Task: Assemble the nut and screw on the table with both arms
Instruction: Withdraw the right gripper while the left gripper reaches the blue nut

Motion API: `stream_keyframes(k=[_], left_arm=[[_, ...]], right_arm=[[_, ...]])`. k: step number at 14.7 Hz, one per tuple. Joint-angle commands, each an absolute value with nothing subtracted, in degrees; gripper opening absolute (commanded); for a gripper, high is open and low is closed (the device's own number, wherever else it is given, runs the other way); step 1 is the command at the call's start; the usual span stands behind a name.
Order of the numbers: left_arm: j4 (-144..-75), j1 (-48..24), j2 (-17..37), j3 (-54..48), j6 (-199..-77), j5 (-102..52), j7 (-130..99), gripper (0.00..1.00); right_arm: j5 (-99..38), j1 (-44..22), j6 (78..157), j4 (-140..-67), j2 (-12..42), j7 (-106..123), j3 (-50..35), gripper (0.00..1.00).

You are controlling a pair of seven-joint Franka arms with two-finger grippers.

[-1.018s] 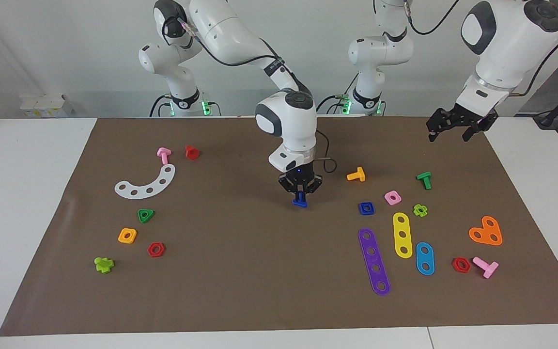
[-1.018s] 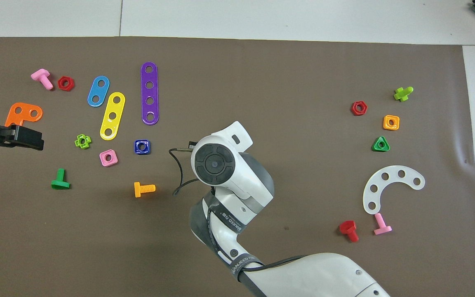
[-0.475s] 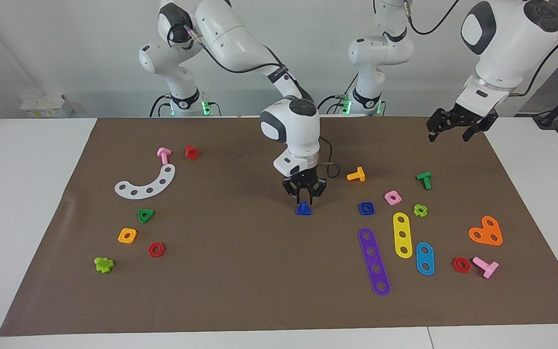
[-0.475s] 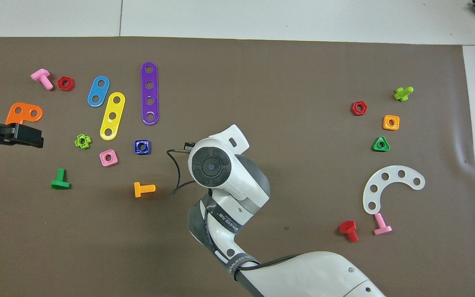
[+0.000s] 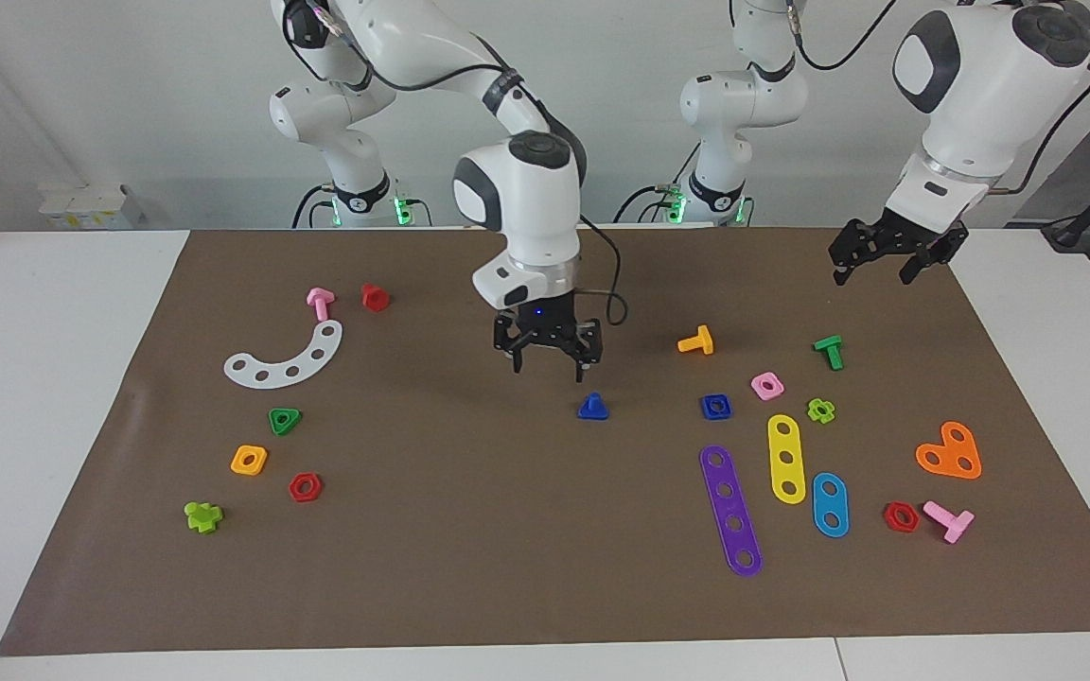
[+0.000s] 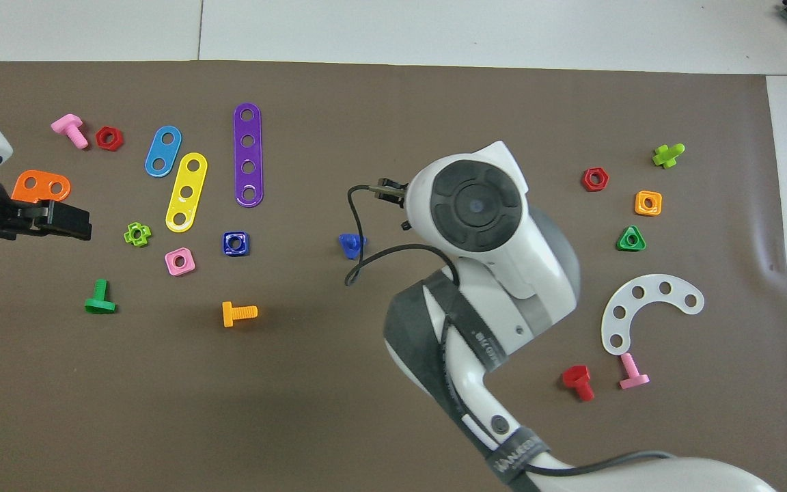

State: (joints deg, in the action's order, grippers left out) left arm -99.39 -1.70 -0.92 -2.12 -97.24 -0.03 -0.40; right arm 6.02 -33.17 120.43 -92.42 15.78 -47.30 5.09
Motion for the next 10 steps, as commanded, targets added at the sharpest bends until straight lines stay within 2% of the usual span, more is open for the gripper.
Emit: stream_keyframes(k=[1, 5, 8, 10], left_arm=[[-99.7, -5.8, 2.5, -1.7, -101.1, -0.4, -6.9, 1.00], [-100.0, -9.8, 7.6, -1.6, -105.5, -0.3, -9.7, 1.00], [-105.5, -11.2, 8.2, -1.8, -112.6, -0.3, -12.3, 0.99], [-107.3, -12.6, 11.4, -1.8, -117.6, -0.3, -14.2, 0.95]], right_arm=[[4.8, -27.3, 116.0, -95.4, 10.3, -39.2, 4.2, 1.00], [-0.1, -18.8, 104.4, -96.3, 4.1, -26.3, 4.2, 1.00], [-0.1, -14.0, 96.7, -96.9, 1.5, -20.6, 4.2, 1.00], [-0.1, -10.7, 92.8, -98.3, -0.3, -16.6, 4.2, 1.00]])
